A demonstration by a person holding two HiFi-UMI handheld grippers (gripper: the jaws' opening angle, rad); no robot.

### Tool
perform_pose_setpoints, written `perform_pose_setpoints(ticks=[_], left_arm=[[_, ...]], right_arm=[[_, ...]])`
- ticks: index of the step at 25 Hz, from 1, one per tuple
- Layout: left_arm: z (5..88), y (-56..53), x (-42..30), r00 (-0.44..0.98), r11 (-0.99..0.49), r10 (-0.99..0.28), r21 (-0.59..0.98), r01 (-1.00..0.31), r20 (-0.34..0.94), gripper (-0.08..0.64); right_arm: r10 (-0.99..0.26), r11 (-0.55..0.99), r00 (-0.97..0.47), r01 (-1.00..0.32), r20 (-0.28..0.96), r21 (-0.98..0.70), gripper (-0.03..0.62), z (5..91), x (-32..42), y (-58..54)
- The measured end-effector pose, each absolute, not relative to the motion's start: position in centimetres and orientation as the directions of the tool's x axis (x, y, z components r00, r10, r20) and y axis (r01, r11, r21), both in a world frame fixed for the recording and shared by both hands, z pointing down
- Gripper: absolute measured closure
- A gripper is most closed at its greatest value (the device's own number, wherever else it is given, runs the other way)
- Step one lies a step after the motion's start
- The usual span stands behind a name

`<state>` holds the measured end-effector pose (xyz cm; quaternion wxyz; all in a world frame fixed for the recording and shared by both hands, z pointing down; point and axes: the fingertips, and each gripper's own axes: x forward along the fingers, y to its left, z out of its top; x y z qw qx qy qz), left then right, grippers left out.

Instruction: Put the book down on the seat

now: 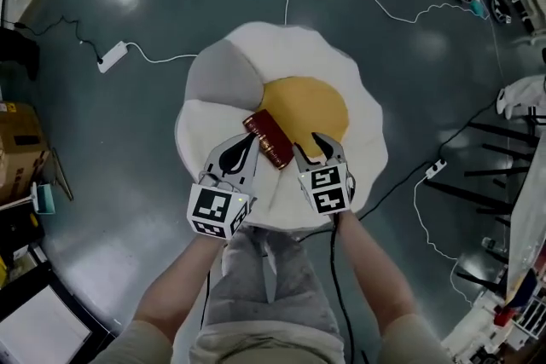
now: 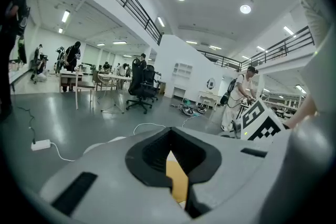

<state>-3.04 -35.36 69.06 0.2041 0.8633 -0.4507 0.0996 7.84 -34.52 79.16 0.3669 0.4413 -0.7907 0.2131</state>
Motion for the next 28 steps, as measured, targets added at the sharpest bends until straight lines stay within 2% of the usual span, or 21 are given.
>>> perform_pose_setpoints(ticks=[9,12,21,28], left_arm=[[54.7,-33.6,-2.8,0.610,-0.550,-0.745,0.269,-0.790,0.269,0.557],[50.0,-33.2,-3.2,0.618,-0.561,-0.751,0.268,-0.783,0.232,0.557],[35.2,-30.8,-4.4,0.677,-0.627,-0.730,0.302,-0.718,0.094,0.557],[26.4,-25.8,-4.0,0.716,-0.704,-0.697,0.155,-0.693,0.036,0.556]], right_arm=[[-0.723,0.455,-0.368,-0.890,0.585,0.003,0.456,59.6,8.0,-32.8],[-0.773,0.446,-0.394,-0.895,0.498,-0.015,0.509,53.7,7.9,-32.5],[-0.861,0.460,-0.442,-0.888,0.252,0.017,0.561,36.2,6.7,-30.1],[-0.880,0.476,-0.471,-0.875,0.067,0.095,0.568,25.3,5.6,-24.6]])
